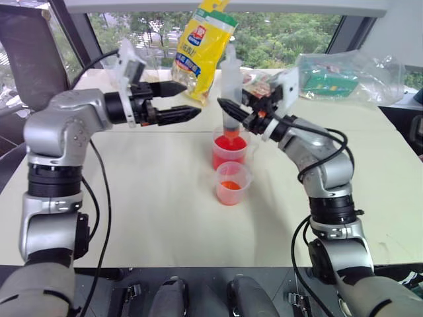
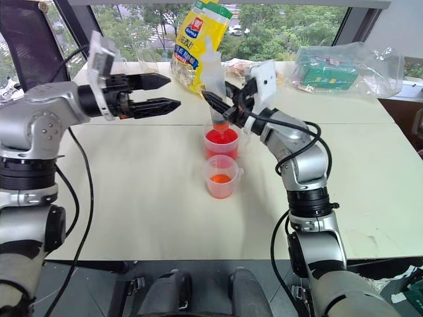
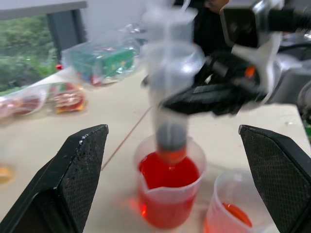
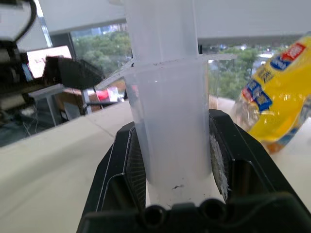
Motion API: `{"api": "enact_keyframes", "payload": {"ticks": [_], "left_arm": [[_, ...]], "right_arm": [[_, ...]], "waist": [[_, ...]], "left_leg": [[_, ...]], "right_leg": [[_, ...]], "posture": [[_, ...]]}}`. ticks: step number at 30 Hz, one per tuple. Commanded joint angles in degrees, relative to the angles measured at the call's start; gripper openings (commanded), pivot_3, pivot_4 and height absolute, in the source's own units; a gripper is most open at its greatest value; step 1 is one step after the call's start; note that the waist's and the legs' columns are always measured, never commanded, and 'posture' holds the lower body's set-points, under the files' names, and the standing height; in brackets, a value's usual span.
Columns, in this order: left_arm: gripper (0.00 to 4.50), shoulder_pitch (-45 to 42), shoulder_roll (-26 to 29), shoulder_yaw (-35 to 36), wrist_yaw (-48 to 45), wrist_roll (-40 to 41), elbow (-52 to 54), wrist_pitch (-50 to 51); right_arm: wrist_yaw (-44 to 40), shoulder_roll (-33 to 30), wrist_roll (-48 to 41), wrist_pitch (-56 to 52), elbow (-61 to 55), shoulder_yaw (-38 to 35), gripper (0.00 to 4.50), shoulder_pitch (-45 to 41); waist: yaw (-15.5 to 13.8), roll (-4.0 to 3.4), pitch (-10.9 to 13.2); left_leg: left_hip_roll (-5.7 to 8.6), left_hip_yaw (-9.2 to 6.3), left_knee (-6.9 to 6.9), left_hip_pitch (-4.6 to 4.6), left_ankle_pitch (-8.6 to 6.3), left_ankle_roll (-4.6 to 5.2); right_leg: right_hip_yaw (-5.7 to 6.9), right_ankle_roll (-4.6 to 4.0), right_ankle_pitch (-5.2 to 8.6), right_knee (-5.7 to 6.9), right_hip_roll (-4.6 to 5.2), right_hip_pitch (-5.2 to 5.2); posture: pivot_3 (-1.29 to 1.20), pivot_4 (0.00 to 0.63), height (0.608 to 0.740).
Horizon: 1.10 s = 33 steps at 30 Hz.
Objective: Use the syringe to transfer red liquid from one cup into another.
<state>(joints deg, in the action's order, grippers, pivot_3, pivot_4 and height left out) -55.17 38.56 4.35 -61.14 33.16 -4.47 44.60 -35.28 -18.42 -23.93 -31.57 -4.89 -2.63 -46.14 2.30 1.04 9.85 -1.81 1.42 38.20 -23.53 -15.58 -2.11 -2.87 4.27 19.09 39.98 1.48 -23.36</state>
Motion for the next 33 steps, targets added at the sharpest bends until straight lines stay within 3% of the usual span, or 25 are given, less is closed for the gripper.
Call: {"api": "enact_keyframes", "payload": {"ticks": [1,8,17,24,33], "left_arm": [[4.44,-0.7,2.1,2.7,0.3,1.5,2.2,0.6],[4.44,-0.2,2.7,3.1,1.2,3.3,4.4,2.1],[4.44,-2.9,-0.8,4.2,5.1,8.4,5.7,6.2],[4.44,-3.8,-3.3,4.2,7.6,11.3,6.4,8.3],[4.44,-4.9,-8.0,-0.2,8.1,7.7,3.7,4.5]], "right_arm": [[-1.2,-2.4,-9.5,-7.1,-8.0,-5.1,1.39,-2.6],[-0.1,-6.7,-27.5,-21.5,-18.7,-10.6,1.39,3.1],[1.1,-7.2,-21.9,-15.0,-22.6,-5.2,1.39,15.4],[0.3,-7.2,-18.0,-10.1,-21.2,-2.6,1.39,17.4],[-1.2,-7.7,-16.2,-7.7,-21.5,-0.1,1.39,17.8]], "waist": [[0.0,0.0,0.0],[0.1,0.0,0.0],[0.2,0.0,0.0],[0.2,0.0,0.0],[0.0,0.0,0.0]], "left_leg": [[0.0,0.0,0.0,0.0,0.0,0.01],[-0.02,-0.03,-0.01,0.0,-0.01,0.02],[0.0,-0.02,0.0,0.0,-0.02,0.04],[0.0,-0.03,0.0,0.0,-0.02,0.04],[0.01,-0.02,0.01,0.0,-0.02,0.03]], "right_leg": [[0.0,0.0,0.0,0.0,0.0,0.0],[0.01,0.0,0.0,-0.02,0.0,0.02],[-0.01,0.0,0.0,-0.03,-0.05,0.04],[0.0,0.01,0.01,-0.04,-0.06,0.04],[0.0,0.01,0.01,-0.05,-0.05,0.06]], "posture": [[0.0,0.15,0.74],[0.0,0.15,0.74],[0.0,0.15,0.74],[0.0,0.15,0.74],[0.0,0.15,0.74]]}}
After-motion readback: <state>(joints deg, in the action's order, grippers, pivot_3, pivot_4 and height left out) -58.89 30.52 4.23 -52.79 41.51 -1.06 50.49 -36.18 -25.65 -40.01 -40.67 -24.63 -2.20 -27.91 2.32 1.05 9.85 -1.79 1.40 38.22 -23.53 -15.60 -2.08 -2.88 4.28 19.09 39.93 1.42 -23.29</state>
